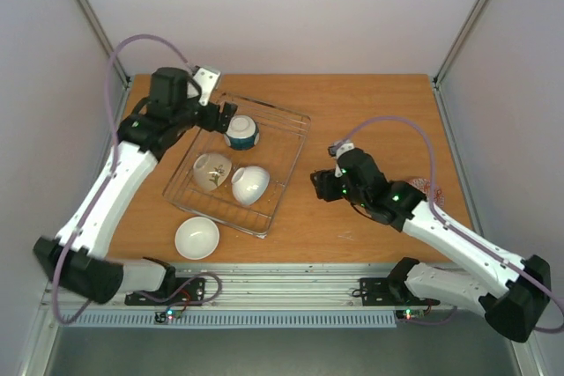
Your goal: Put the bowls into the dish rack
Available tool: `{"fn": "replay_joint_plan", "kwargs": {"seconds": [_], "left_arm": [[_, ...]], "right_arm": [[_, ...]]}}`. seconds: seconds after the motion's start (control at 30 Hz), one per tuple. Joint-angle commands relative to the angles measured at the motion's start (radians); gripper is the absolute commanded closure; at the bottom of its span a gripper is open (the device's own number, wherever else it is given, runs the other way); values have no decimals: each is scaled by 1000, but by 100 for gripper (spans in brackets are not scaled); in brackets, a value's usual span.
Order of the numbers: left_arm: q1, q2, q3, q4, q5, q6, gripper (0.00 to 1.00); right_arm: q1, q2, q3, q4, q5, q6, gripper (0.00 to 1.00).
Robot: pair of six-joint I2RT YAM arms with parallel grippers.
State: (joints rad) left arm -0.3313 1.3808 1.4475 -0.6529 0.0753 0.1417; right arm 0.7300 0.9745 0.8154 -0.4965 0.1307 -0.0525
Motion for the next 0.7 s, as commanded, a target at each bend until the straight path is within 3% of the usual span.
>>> {"fn": "replay_joint_plan", "kwargs": {"seconds": [0.0,0.13,0.23,0.43,0.67], "left_arm": [[-10,-162,-78,-8,127,-16,1],[-8,-291,-184,-57,182,30,1],[-4,-379,-242,-88,159,52,1],[17,-552,-307,-117,166,74,1],[64,-602,-323,-132,127,51,1]], "right_arm": [[118,101,132,-110,-20,17,38],[366,259,268,-209,140,9,41],[483,336,346,-209,152,11,43],[608,492,427,-162,85,23,49],[674,683,511,-99,12,23,54]]}}
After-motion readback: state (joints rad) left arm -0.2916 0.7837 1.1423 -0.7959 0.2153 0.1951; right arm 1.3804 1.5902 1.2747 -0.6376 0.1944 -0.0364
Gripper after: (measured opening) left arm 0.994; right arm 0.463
